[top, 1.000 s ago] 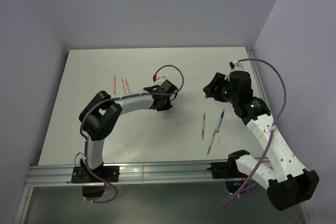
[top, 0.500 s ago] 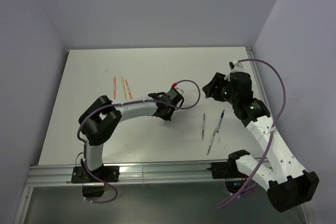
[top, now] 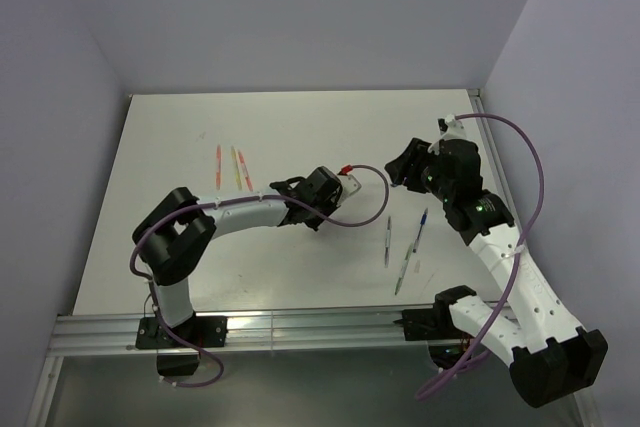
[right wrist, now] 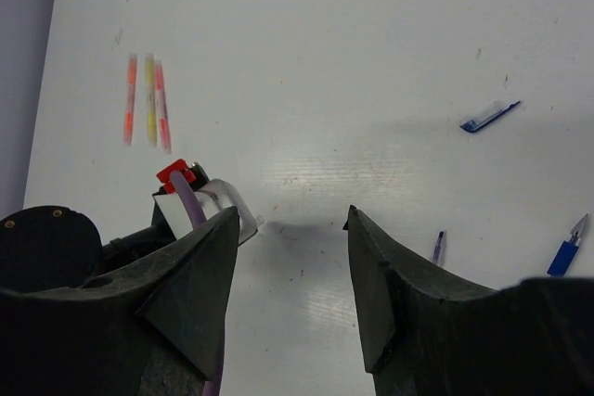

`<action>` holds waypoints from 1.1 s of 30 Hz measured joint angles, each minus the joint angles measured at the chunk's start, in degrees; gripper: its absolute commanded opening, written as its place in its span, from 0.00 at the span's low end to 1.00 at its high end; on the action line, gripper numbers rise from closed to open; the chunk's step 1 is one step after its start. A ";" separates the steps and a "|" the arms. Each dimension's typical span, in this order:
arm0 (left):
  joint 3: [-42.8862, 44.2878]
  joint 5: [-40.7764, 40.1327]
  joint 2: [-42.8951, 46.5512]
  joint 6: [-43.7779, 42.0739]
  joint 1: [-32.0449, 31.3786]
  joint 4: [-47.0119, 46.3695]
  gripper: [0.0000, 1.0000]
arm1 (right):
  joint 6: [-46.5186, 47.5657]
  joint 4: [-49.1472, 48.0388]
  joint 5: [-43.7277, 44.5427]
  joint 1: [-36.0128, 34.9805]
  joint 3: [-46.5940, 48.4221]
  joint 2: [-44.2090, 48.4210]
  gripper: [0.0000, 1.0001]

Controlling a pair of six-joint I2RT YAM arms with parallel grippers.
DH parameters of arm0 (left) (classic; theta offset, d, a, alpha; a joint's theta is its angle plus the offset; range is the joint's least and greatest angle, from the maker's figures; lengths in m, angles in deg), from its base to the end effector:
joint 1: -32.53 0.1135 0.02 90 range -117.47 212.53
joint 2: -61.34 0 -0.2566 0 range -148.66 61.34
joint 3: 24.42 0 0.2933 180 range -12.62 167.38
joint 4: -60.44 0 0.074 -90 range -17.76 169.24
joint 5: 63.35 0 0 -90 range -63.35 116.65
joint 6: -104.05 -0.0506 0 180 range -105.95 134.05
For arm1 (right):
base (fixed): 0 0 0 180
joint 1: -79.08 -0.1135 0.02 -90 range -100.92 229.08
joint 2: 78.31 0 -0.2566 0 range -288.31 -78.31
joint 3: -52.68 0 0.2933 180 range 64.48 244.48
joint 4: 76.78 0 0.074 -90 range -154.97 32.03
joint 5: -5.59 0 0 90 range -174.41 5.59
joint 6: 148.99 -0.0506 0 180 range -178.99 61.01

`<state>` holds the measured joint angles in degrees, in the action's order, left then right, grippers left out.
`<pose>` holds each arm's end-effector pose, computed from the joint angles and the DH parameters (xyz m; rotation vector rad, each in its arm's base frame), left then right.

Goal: Insert the pens into the pen caps
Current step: Place the pen cap at the center of the board, then pick up the pen cap from the center of the board.

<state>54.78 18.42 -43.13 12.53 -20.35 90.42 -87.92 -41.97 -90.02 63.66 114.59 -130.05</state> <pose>0.2593 -0.3306 0.1348 1.1055 2.2755 -0.1790 0.2521 0.0747 0.3149 0.1769 2.0409 0.5887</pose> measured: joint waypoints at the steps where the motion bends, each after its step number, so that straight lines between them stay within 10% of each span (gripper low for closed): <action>1: -0.28 0.90 0.00 -1.18 0.09 -1.03 0.13 | -0.02 -0.09 0.07 0.00 -0.02 0.09 0.57; 33: -0.63 5.46 -2.89 -3.61 0.66 -7.61 0.28 | -0.96 -1.53 3.04 0.00 -1.05 1.55 0.61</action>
<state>54.14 23.88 -46.01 8.93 -19.69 82.81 -88.88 -43.50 -86.98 63.66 113.54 -128.50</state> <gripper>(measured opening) 0.252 0.591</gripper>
